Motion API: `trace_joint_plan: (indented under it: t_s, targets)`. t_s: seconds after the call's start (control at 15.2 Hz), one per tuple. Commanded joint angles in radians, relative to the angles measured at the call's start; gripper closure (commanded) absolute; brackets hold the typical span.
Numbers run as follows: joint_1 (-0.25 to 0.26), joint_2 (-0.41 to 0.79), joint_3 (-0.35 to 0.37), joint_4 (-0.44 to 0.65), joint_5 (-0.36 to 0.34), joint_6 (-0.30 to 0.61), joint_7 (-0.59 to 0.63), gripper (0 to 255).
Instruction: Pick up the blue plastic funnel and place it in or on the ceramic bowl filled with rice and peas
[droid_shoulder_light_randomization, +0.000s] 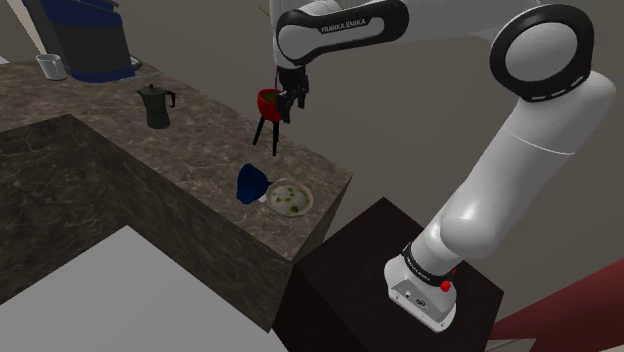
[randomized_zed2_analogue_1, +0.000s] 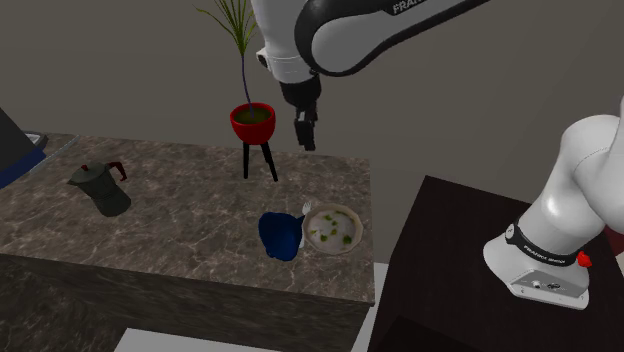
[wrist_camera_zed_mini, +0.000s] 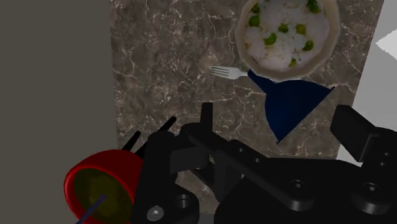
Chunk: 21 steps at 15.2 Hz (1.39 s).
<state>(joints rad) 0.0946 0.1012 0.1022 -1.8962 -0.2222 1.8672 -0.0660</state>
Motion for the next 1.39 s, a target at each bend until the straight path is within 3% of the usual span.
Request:
trace_joint_plan:
  t_s: [0.0, 0.79, 1.12, 1.32]
  targets:
    - [0.011, 0.078, 0.007, 0.055, -0.018, -0.004, -0.002, 0]
    - [0.105, 0.571, 0.022, 0.472, -0.117, -0.087, -0.041, 0]
    - [0.158, 0.804, 0.017, 0.722, -0.147, -0.164, -0.084, 0]
    - [0.195, 0.969, 0.01, 0.925, -0.16, -0.234, -0.123, 0]
